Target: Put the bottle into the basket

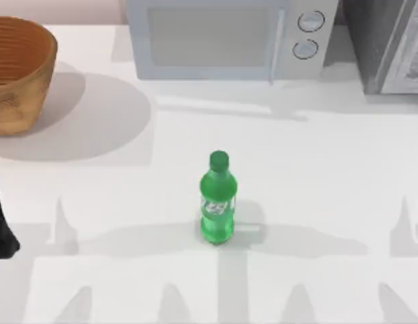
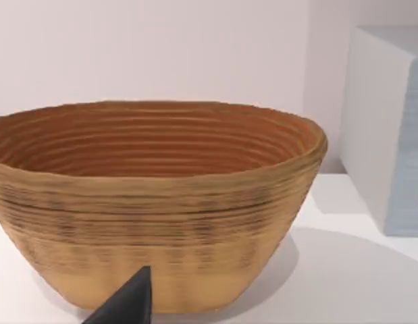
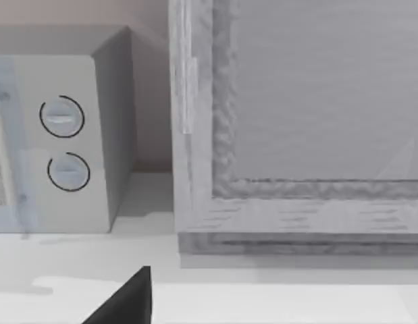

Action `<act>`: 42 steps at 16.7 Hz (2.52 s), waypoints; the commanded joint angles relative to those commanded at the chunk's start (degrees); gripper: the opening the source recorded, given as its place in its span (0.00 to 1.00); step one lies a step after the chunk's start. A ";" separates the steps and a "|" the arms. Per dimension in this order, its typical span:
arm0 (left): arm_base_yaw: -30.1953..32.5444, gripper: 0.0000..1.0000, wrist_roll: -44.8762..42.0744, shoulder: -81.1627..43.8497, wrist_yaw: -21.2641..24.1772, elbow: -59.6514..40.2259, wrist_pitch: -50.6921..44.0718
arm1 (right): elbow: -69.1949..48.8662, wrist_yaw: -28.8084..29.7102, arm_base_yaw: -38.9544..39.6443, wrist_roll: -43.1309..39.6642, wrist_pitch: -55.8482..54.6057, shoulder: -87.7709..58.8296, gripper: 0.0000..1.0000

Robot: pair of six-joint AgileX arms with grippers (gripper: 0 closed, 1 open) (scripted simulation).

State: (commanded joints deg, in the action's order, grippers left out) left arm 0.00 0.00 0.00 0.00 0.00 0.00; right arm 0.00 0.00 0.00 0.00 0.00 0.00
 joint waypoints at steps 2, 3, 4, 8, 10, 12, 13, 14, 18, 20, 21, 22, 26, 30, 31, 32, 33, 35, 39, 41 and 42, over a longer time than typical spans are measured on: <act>0.01 1.00 0.00 -0.01 0.00 0.00 0.01 | 0.00 0.00 0.00 0.00 0.00 0.00 1.00; 0.37 1.00 0.02 -0.60 0.11 -0.13 0.59 | 0.00 0.00 0.00 0.00 0.00 0.00 1.00; 1.06 1.00 0.04 -1.80 0.30 -0.37 1.76 | 0.00 0.00 0.00 0.00 0.00 0.00 1.00; 6.13 1.00 0.02 -12.69 1.30 -1.78 11.58 | 0.00 0.00 0.00 0.00 0.00 0.00 1.00; 9.59 1.00 -0.08 -21.53 1.77 -2.50 18.80 | 0.00 0.00 0.00 0.00 0.00 0.00 1.00; 13.44 1.00 -0.25 -31.91 2.22 -3.16 26.88 | 0.00 0.00 0.00 0.00 0.00 0.00 1.00; 15.47 1.00 -0.35 -37.47 2.45 -3.47 31.13 | 0.00 0.00 0.00 0.00 0.00 0.00 1.00; 17.56 1.00 -0.47 -43.18 2.69 -3.76 35.45 | 0.00 0.00 0.00 0.00 0.00 0.00 1.00; 26.04 1.00 -1.00 -66.24 3.71 -4.98 52.99 | 0.00 0.00 0.00 0.00 0.00 0.00 1.00; 30.04 1.00 -1.26 -76.95 4.27 -5.68 61.30 | 0.00 0.00 0.00 0.00 0.00 0.00 1.00; 31.89 1.00 -1.38 -81.88 4.54 -6.07 65.17 | 0.00 0.00 0.00 0.00 0.00 0.00 1.00; 33.63 1.00 -1.50 -86.45 4.81 -6.47 68.79 | 0.00 0.00 0.00 0.00 0.00 0.00 1.00; 39.00 1.00 -1.88 -100.07 5.78 -8.14 79.95 | 0.00 0.00 0.00 0.00 0.00 0.00 1.00; 40.92 1.00 -2.02 -104.47 6.20 -8.97 83.91 | 0.00 0.00 0.00 0.00 0.00 0.00 1.00; 40.92 1.00 -2.02 -104.47 6.20 -8.97 83.91 | 0.00 0.00 0.00 0.00 0.00 0.00 1.00; 40.92 1.00 -2.02 -104.47 6.20 -8.97 83.91 | 0.00 0.00 0.00 0.00 0.00 0.00 1.00; 40.92 1.00 -2.02 -104.47 6.20 -8.97 83.91 | 0.00 0.00 0.00 0.00 0.00 0.00 1.00; 40.71 1.00 -2.00 -104.47 6.16 -8.92 83.74 | 0.00 0.00 0.00 0.00 0.00 0.00 1.00; 41.45 1.00 -1.92 -108.42 5.78 -14.50 82.36 | 0.00 0.00 0.00 0.00 0.00 0.00 1.00; 41.87 1.00 -1.82 -111.41 5.38 -18.72 81.17 | 0.00 0.00 0.00 0.00 0.00 0.00 1.00; 42.07 1.00 -1.77 -112.83 5.20 -20.76 80.57 | 0.00 0.00 0.00 0.00 0.00 0.00 1.00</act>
State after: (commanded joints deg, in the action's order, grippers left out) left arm 42.07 -1.77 -112.83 5.20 -20.76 80.57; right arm 0.00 0.00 0.00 0.00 0.00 0.00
